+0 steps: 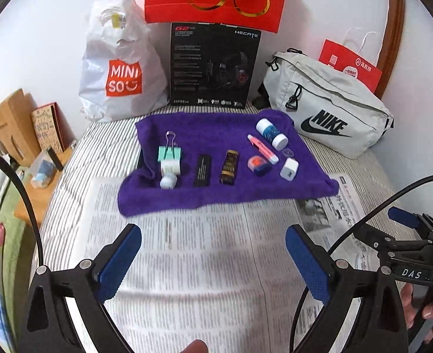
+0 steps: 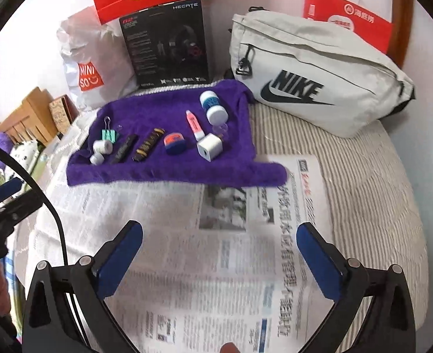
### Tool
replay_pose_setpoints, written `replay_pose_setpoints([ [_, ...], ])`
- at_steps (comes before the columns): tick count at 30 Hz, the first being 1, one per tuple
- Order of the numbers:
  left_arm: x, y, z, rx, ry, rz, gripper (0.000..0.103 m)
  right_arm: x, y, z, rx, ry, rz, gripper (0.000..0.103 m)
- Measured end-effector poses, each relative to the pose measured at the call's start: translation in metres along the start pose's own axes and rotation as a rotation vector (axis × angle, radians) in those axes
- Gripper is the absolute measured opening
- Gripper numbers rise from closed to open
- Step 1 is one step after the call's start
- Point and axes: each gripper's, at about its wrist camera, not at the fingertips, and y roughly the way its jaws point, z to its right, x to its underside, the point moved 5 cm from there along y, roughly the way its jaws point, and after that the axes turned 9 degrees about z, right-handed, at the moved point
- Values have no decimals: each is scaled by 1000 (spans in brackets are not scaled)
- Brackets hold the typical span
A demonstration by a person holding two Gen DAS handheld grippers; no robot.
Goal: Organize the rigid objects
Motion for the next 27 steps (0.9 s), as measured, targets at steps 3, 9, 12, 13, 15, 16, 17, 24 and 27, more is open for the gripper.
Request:
replay_pose_setpoints([
  [3, 12, -8, 2, -7, 2, 11, 99, 11, -10, 0, 1, 11, 2, 103],
  [9, 28, -18, 5, -13, -10, 8, 99, 28, -28, 1, 17, 19, 20, 103],
  [12, 30, -24, 8, -13, 3, 24, 99, 32, -37, 2, 28, 17, 30, 103],
  [13, 31, -26, 9, -25, 8, 25, 100, 32, -39, 2, 33, 14, 34, 103],
  [15, 32, -31, 8, -50, 7, 30, 99, 34, -44, 1, 32, 12, 34, 103],
  [16, 32, -33, 8, -58, 6, 37, 99, 35, -46, 1, 27, 18, 35, 103],
  [17, 32, -34, 7, -66, 6, 39, 99, 35, -48, 1, 24, 22, 39, 103],
  [24, 34, -41, 3, -73, 0, 36, 100, 36, -55, -1, 14, 31, 46, 103],
  [27, 34, -44, 3, -64, -6, 34, 99, 36, -56, -2, 12, 32, 48, 103],
])
